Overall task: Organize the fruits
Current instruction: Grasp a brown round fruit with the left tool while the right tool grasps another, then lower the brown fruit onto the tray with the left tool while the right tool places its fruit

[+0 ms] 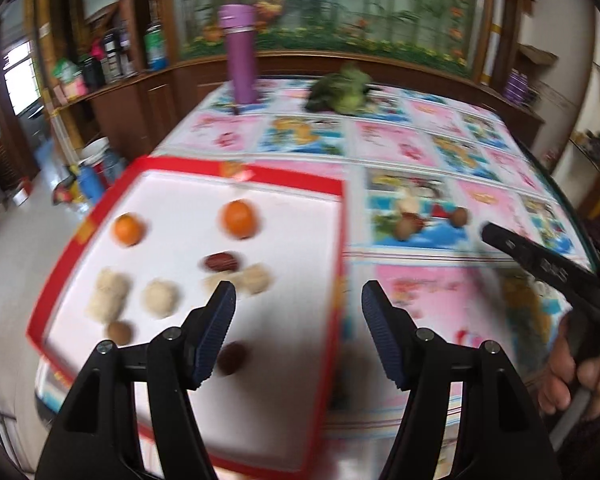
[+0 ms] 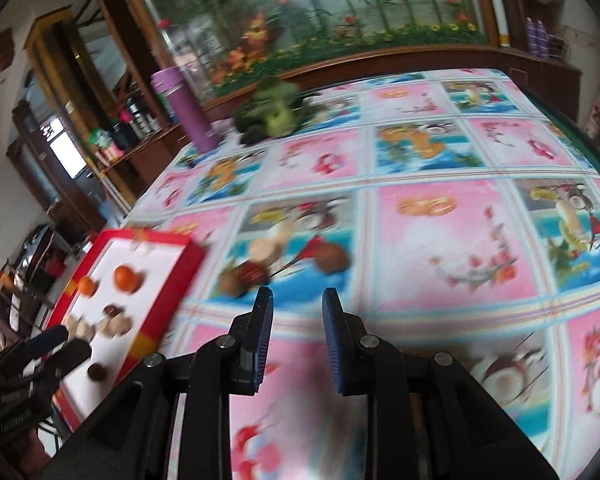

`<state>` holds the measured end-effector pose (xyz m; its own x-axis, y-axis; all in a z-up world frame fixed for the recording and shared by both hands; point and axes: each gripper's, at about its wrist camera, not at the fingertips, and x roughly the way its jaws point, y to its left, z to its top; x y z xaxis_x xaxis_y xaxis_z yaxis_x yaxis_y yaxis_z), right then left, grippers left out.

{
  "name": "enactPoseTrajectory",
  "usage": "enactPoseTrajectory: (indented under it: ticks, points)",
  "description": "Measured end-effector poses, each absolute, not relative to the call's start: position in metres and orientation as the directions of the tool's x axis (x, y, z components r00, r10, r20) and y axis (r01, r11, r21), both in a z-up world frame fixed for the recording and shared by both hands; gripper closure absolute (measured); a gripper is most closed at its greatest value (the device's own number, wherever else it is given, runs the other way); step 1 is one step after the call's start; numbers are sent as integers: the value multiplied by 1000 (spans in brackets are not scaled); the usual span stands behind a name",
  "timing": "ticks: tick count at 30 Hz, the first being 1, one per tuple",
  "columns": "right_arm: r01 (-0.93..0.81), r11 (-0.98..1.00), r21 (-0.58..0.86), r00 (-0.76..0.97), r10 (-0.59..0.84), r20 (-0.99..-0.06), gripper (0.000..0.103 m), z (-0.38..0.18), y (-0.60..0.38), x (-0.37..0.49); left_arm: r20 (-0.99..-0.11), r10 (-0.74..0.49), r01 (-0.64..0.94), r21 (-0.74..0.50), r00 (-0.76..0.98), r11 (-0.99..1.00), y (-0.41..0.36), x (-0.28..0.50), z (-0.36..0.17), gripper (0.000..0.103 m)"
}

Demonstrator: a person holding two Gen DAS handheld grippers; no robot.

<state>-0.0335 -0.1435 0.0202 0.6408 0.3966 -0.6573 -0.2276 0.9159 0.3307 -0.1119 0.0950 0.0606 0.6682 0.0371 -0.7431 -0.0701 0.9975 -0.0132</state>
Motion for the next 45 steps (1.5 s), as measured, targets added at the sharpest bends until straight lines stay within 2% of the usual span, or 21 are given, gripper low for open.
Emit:
enactPoseTrajectory:
  ticks: [8,11,12,20,23,25,26,34,38,45]
  points:
    - [-234,943,238,626,333,-705,78,12,-131,0,-777,-1,26,20,629,999,55,-61,48,36]
    - [-228,953,199,637,300,-710,69,9,-125,7,-791,-16,57,24,611,998,48,-47,43,36]
    - [-236,951,201,635,307,-709,69,8,-123,9,-800,-29,68,16,599,998,46,-41,40,36]
    - [-232,956,178,619,286,-732,70,-4,-121,20,-836,-58,109,2,545,994,36,-10,18,37]
    - [-231,954,191,614,295,-732,77,-5,-125,21,-845,-75,141,1,529,990,29,-3,15,36]
    - [-226,955,191,613,292,-735,77,-5,-126,21,-849,-76,144,0,523,990,28,1,12,37]
    - [-226,955,191,611,292,-736,77,-5,-126,21,-847,-75,148,5,526,989,28,3,11,38]
    - [-219,955,199,598,293,-746,77,-5,-131,21,-849,-117,205,-11,515,979,22,9,7,67]
    - [-220,953,208,593,300,-747,77,-5,-133,20,-844,-127,208,-19,520,978,21,8,7,78]
    - [-213,954,209,606,297,-738,77,-3,-137,16,-832,-135,176,-46,538,983,21,-11,14,79]
